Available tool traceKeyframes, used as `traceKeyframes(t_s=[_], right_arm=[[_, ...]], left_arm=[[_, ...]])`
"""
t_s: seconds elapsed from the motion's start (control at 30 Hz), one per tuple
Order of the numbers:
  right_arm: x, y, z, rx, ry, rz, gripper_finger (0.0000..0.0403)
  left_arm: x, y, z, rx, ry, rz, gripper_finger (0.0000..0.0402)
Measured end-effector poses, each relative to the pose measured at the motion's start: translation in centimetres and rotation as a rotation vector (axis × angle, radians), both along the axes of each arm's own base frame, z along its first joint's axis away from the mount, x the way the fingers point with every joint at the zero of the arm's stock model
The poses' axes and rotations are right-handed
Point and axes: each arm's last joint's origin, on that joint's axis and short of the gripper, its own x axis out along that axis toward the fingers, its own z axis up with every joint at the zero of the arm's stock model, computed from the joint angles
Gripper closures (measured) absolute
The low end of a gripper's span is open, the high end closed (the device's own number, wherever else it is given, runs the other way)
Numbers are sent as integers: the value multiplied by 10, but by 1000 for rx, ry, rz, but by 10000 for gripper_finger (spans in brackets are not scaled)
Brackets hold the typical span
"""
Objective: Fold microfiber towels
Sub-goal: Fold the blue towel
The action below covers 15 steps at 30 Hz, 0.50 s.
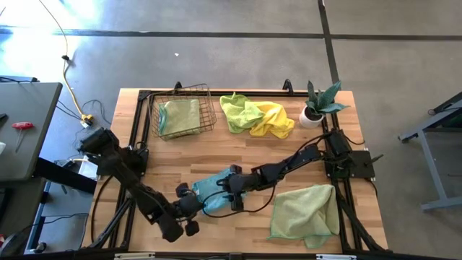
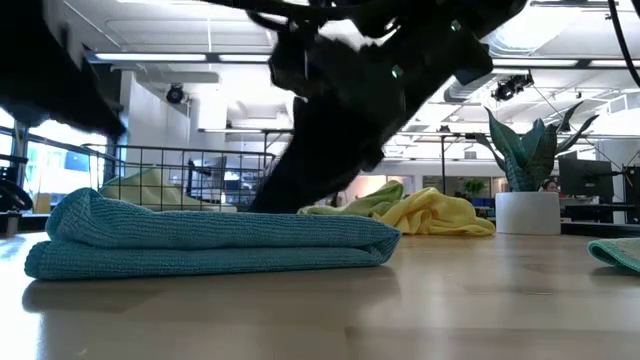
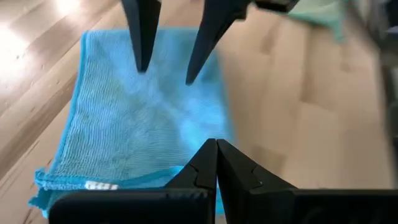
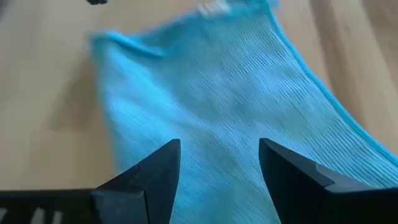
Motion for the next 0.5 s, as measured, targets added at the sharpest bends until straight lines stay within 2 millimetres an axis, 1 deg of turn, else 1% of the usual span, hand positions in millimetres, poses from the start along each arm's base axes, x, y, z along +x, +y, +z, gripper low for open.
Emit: traceKeyframes(t_s=[0.13, 0.3, 0.4, 0.5], right_arm=[[-5, -8, -6, -95, 80, -42, 192], [-10, -18, -11, -132, 174, -66, 192], [-15, -23, -12, -151, 236, -73, 192], [-18, -24, -14, -172, 275, -77, 192]], left_arm=[[11, 11, -23, -10, 76, 56, 402], [21, 24, -43, -66, 195, 72, 402], [28, 28, -46, -108, 196, 84, 402], [34, 35, -47, -113, 166, 119, 402]])
